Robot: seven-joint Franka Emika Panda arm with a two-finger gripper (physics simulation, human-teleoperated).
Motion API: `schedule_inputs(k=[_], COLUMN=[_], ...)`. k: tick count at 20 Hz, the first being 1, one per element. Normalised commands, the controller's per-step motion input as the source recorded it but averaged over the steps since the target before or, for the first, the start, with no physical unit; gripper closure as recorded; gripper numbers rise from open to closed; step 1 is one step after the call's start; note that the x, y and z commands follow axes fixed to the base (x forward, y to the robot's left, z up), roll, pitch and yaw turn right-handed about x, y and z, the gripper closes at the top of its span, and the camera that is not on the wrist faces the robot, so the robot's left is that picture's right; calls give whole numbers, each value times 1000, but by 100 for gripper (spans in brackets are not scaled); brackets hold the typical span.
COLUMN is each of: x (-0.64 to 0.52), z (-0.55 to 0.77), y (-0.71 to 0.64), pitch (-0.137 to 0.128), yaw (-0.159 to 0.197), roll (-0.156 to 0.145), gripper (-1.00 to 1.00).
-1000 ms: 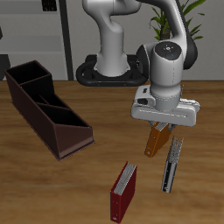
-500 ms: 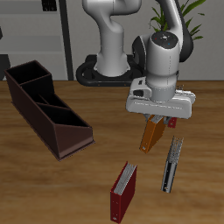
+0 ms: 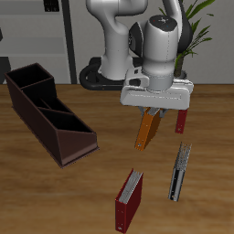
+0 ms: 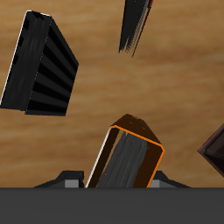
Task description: Place the orange book into the right desk caddy's left compartment
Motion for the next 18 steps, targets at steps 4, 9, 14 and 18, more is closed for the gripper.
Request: schedule_inputs(k=[4,9,14,18], x=[-120,-169,-209,-253], z=[343,349,329,375], y=[-288,-302,-225,-156], pitch=[-54,-32,-17,-36], yaw=[98,67,90,119], roll=[-35,-29,0,-1], gripper=[100,100,100,100])
